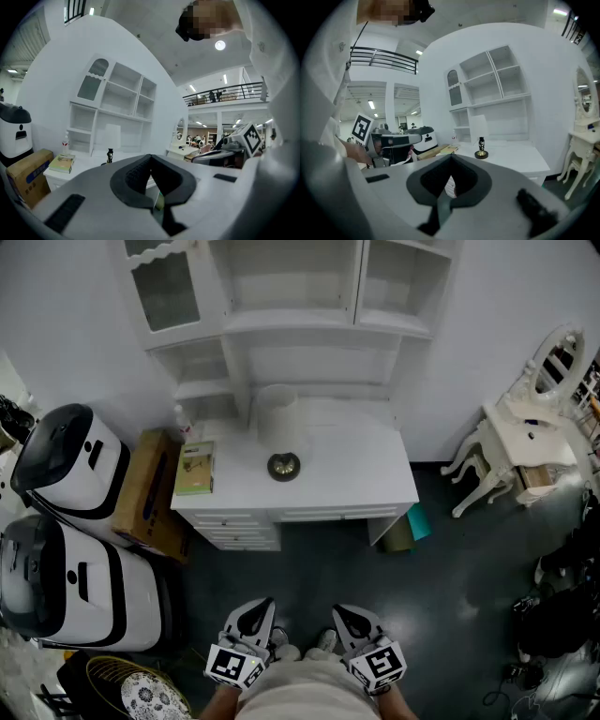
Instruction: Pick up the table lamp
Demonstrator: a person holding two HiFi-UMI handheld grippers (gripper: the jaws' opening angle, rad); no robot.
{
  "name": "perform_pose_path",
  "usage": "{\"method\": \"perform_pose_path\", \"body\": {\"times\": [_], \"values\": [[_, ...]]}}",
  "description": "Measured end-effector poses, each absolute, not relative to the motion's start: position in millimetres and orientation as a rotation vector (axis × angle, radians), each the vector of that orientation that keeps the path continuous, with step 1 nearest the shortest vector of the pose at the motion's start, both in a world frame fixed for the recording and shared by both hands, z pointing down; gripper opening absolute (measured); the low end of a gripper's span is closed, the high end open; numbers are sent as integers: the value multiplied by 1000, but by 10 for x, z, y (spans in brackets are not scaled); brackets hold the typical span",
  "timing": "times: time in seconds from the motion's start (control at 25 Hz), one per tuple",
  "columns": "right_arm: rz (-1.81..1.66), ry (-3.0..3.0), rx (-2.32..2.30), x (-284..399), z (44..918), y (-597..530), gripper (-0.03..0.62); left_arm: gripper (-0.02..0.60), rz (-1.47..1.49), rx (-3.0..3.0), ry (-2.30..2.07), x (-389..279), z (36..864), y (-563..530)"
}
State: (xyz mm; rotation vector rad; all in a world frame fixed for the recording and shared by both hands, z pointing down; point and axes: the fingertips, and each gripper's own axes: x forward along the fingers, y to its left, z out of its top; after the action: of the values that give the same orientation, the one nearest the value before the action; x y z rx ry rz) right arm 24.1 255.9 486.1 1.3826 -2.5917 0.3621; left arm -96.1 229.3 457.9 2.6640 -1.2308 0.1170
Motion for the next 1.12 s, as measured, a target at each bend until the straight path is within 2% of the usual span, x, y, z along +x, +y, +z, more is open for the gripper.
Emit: {"method": "perform_pose_path", "body": {"times": [0.68,1.12], "values": [[460,-2644,1370,478,4902,2681,12,9,188,2651,-1199,-598,4694,2429],[501,-2631,1349,894,5057,2673,12,9,267,2618,-1251,-254,4823,2591]]}}
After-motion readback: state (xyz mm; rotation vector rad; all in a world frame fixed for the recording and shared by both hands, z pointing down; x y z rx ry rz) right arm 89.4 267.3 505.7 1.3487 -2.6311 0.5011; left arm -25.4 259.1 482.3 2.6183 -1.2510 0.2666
